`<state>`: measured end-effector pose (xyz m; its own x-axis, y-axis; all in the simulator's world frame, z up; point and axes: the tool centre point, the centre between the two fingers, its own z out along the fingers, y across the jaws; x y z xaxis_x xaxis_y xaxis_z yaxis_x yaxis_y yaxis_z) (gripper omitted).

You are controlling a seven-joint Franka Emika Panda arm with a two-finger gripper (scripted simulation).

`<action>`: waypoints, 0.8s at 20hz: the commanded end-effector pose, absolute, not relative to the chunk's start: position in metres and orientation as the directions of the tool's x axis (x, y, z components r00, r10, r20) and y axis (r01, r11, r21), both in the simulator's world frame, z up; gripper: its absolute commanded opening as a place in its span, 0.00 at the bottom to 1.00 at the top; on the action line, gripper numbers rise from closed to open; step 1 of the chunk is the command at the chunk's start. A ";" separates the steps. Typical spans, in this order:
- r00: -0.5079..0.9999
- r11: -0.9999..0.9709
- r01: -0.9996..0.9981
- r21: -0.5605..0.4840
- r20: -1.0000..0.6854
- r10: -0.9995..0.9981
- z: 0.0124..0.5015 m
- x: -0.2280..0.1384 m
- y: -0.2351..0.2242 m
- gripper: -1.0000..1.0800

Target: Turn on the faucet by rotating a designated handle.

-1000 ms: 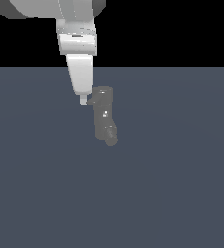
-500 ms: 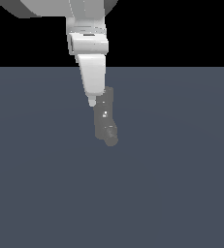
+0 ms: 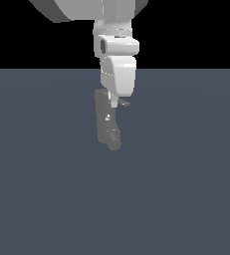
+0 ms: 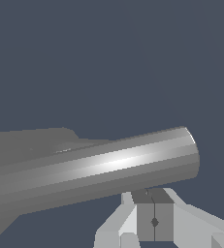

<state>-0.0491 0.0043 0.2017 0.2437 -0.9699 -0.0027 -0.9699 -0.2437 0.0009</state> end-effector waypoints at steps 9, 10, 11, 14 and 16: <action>0.245 -0.245 -0.970 0.000 -0.003 -0.970 0.202 -0.034 -0.031 0.00; 0.244 -0.244 -0.970 0.000 -0.003 -0.970 0.202 -0.031 -0.033 0.00; 0.243 -0.243 -0.970 0.000 -0.003 -0.970 0.202 -0.028 -0.036 0.00; 0.240 -0.240 -0.971 0.000 -0.002 -0.971 0.202 -0.018 -0.043 0.00; 0.238 -0.238 -0.971 0.000 -0.002 -0.971 0.202 -0.013 -0.048 0.00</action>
<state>-0.0196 -0.0426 0.2018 0.2412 -0.9705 -0.0033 -0.9705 -0.2412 0.0047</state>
